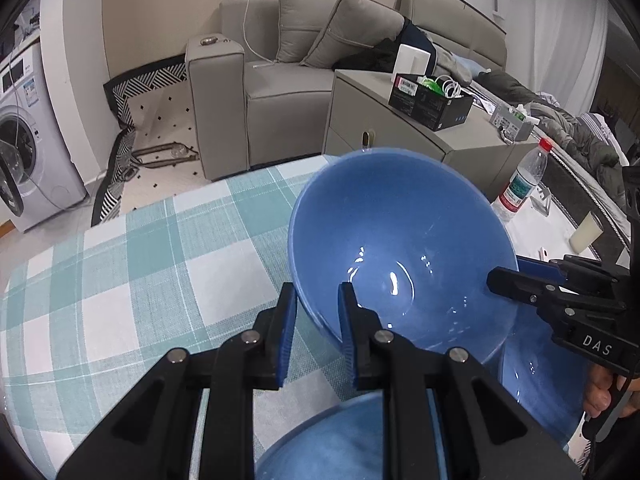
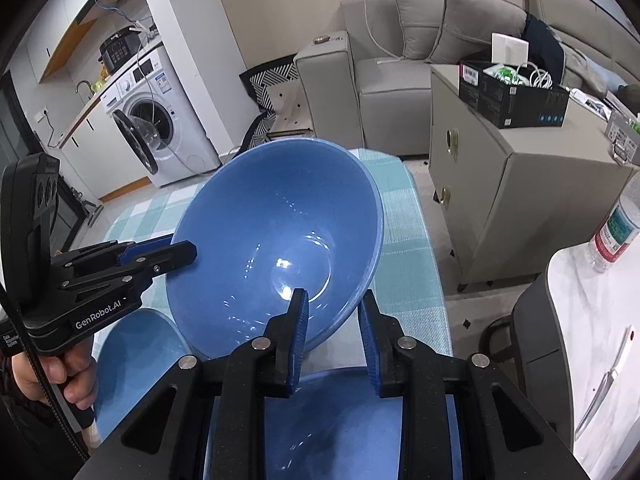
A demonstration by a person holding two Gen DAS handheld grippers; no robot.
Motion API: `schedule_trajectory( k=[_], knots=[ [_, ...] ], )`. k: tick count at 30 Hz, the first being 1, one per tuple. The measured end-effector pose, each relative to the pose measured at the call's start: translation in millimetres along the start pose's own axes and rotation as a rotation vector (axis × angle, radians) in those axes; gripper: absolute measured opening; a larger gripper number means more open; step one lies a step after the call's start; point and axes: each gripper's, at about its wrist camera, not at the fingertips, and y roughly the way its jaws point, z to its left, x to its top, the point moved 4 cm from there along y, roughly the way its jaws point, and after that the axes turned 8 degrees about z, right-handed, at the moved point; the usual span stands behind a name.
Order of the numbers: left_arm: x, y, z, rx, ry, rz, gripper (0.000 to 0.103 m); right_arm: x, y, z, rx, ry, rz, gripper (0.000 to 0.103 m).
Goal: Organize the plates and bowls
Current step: 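Lift the blue bowl with both grippers and carry it over another blue bowl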
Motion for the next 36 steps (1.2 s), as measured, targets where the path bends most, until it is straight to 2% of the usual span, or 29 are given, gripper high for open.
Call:
schedule_trajectory(
  k=[14, 24, 36],
  knots=[
    [2.9, -29.0, -1.4, -0.003, -0.008, -0.062, 0.019, 0.1, -31.8, 14.0, 0.001, -0.010, -0.063, 0.026],
    [-5.4, -56.2, 0.4, -0.013, -0.040, -0.102, 0.019, -6.9, -59.5, 28.1, 0.032, -0.019, -0.107, 0.026],
    [-17.6, -86.9, -3.8, -0.005, -0.034, -0.137, 0.019, -19.4, -88.7, 41.2, 0.058, -0.034, -0.140, 0.026]
  ],
)
